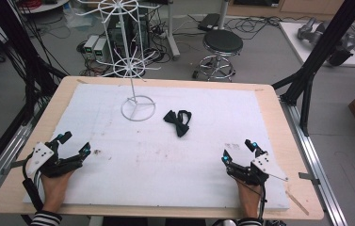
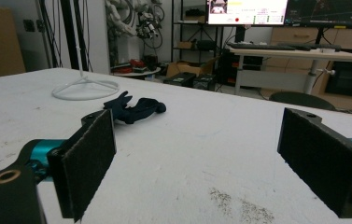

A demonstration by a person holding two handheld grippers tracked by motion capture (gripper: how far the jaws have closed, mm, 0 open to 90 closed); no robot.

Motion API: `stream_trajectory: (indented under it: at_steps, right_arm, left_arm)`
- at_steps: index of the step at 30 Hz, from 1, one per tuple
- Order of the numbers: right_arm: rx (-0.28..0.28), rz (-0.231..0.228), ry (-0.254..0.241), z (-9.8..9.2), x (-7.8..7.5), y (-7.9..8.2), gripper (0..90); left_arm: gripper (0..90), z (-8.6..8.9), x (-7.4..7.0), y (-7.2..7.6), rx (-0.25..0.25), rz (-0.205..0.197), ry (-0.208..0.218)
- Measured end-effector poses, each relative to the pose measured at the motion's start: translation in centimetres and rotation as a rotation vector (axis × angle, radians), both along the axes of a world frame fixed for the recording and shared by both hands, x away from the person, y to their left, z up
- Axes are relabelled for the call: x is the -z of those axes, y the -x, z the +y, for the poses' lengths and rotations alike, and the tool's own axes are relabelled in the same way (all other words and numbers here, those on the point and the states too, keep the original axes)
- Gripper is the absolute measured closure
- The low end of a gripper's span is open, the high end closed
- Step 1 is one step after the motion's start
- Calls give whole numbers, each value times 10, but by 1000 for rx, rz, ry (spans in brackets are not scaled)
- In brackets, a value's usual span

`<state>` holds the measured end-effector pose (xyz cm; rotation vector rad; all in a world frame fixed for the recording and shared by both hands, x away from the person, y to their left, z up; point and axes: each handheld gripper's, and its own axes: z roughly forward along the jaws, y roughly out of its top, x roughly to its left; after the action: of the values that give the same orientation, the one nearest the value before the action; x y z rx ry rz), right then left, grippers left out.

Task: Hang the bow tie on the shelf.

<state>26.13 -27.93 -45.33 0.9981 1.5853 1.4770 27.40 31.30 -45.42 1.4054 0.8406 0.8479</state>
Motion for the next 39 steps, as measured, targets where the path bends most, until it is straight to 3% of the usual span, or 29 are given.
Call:
stream_trajectory:
  at_steps: [26,34,39]
  right_arm:
    - [4,5,19,1,-1,-1,105]
    - [-9,79,48,3,-4,-6,105]
    - [-10,87,62,2,-9,-6,106]
  left_arm:
    - [163,-1,0,0,-9,0,-5]
    - [164,-1,0,0,-14,0,-2]
    - [163,-1,0,0,-14,4,-2]
